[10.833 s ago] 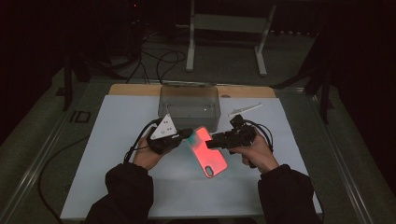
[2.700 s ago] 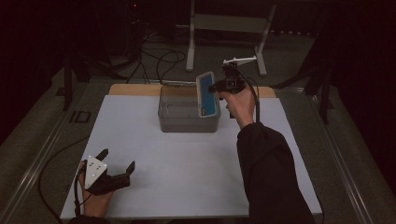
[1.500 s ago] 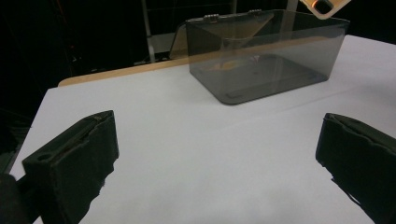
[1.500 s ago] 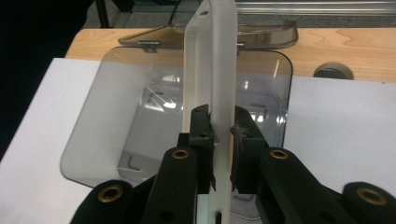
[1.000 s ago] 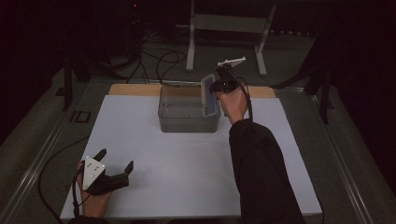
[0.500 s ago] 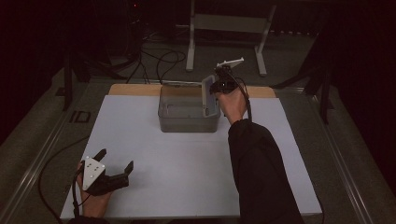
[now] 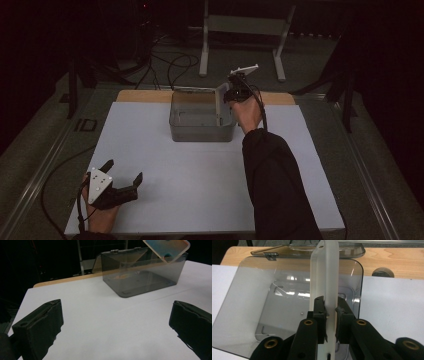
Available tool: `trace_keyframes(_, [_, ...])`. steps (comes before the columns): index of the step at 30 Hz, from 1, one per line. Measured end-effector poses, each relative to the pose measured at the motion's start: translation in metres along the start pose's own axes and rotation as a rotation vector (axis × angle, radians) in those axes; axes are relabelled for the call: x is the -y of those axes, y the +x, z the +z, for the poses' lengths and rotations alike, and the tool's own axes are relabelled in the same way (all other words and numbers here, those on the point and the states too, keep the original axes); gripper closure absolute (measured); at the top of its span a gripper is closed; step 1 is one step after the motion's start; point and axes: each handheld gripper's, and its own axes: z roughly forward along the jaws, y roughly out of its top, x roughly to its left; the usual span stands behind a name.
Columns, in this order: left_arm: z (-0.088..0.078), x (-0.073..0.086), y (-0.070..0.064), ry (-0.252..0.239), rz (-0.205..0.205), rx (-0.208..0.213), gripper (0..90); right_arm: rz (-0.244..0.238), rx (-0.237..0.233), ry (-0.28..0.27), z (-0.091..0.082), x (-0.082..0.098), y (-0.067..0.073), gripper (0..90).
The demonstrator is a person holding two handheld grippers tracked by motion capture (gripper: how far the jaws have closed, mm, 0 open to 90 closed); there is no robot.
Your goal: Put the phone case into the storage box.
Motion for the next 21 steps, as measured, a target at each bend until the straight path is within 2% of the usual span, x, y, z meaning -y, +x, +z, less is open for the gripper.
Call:
trace_keyframes(6, [0.000,0.000,0.000,0.001,0.000,0.001,0.4,0.005,0.014,0.011,0.006,0.002,-0.001,81.7])
trace_keyframes(12, [0.000,0.000,0.000,0.004,0.003,0.002,0.4,-0.019,0.044,0.021,0.010,0.003,0.000,81.6])
trace_keyframes(18, [0.000,0.000,0.001,0.001,0.001,0.000,0.4,-0.012,0.057,0.026,0.014,0.003,-0.001,81.6])
trace_keyframes(21, [0.000,0.000,0.000,-0.001,0.001,0.000,0.4,-0.023,0.072,0.022,0.016,0.004,0.000,81.5])
